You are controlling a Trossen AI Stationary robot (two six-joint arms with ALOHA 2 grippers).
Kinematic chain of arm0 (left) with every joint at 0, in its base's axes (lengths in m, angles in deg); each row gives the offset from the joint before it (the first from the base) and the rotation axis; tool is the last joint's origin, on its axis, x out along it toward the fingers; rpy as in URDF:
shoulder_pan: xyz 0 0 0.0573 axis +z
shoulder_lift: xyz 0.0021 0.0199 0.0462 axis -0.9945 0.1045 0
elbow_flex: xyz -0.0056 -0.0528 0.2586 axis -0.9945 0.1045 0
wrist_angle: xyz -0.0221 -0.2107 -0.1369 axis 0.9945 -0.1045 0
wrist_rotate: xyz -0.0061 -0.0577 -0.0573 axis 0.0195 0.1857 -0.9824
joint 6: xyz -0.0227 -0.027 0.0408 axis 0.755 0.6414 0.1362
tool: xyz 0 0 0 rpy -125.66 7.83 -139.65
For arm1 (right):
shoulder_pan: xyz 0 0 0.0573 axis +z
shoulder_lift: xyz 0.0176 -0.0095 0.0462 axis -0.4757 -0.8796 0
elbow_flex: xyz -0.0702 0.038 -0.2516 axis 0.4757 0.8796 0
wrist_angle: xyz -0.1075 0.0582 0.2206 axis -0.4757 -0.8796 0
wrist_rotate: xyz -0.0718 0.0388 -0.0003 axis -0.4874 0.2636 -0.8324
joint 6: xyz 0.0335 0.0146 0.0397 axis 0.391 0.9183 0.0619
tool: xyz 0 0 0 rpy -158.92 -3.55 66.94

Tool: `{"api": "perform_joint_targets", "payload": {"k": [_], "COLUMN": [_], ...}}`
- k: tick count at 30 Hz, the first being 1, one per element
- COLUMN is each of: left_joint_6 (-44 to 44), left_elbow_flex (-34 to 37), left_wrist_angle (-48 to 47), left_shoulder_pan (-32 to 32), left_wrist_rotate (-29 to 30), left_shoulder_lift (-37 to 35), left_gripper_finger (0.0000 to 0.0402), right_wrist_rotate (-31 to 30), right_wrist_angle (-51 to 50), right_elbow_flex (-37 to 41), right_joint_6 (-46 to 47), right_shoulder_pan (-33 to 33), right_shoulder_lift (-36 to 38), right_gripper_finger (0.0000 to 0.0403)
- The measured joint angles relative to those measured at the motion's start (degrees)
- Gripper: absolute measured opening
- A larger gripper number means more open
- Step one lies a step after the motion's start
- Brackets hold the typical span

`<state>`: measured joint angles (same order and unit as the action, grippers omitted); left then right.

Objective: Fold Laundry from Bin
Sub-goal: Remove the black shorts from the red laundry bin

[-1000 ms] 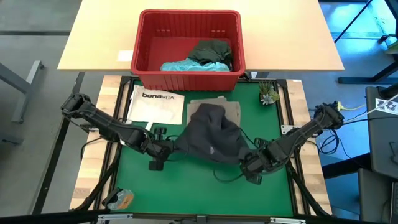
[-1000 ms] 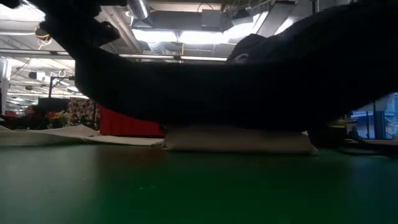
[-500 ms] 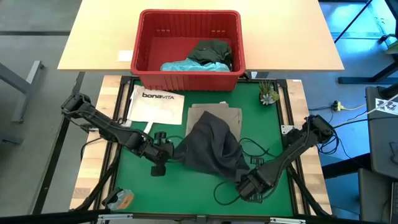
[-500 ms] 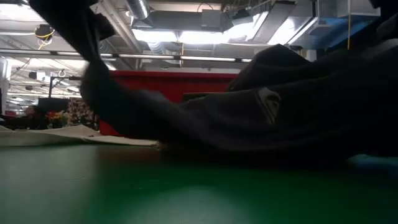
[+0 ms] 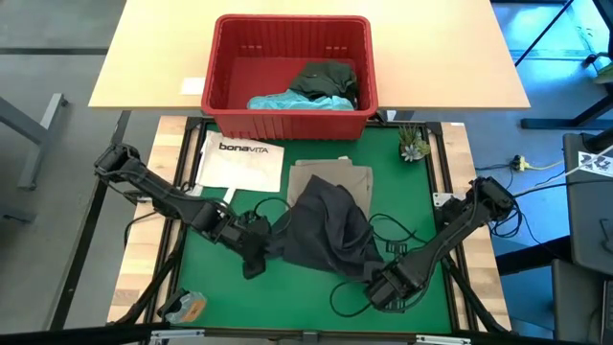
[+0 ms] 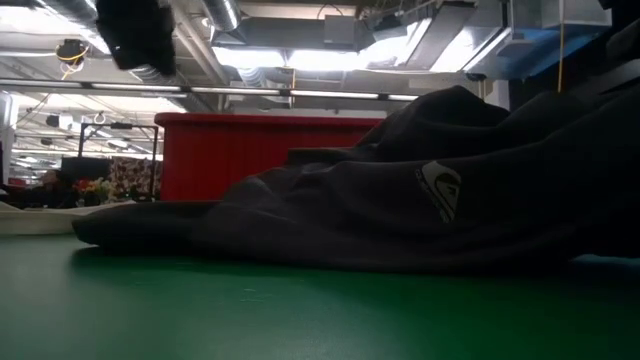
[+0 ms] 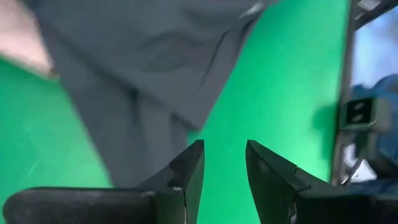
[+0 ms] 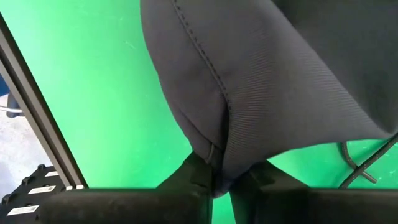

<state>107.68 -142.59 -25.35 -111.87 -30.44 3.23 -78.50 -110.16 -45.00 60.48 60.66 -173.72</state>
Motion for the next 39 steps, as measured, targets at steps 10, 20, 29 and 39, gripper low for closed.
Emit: {"api": "perform_joint_targets", "payload": {"k": [10,20,29,39], "left_joint_6": [4.76,4.67,4.52,3.06], "left_elbow_flex": [0.00,0.00,0.00,0.00], "left_wrist_angle": [6.34,11.05,12.52,13.55], "left_shoulder_pan": [-5.80,-6.50,-4.52,-4.49], "left_wrist_rotate": [5.69,8.18,9.23,11.73], "left_shoulder_lift": [5.40,17.08,22.79,24.76], "left_gripper_finger": [0.0103,0.0103,0.0103,0.0103], "right_wrist_rotate": [-0.08,-0.42,-0.42,-0.42], "right_wrist_angle": [0.03,0.04,0.11,0.14], "right_elbow_flex": [0.00,0.00,0.00,0.00], "right_joint_6": [-0.02,-0.02,0.00,0.00], "right_shoulder_pan": [0.02,0.00,0.00,0.00], "right_shoulder_lift": [0.00,0.00,0.00,0.00], "right_gripper_finger": [0.0034,0.0035,0.0035,0.0035]}}
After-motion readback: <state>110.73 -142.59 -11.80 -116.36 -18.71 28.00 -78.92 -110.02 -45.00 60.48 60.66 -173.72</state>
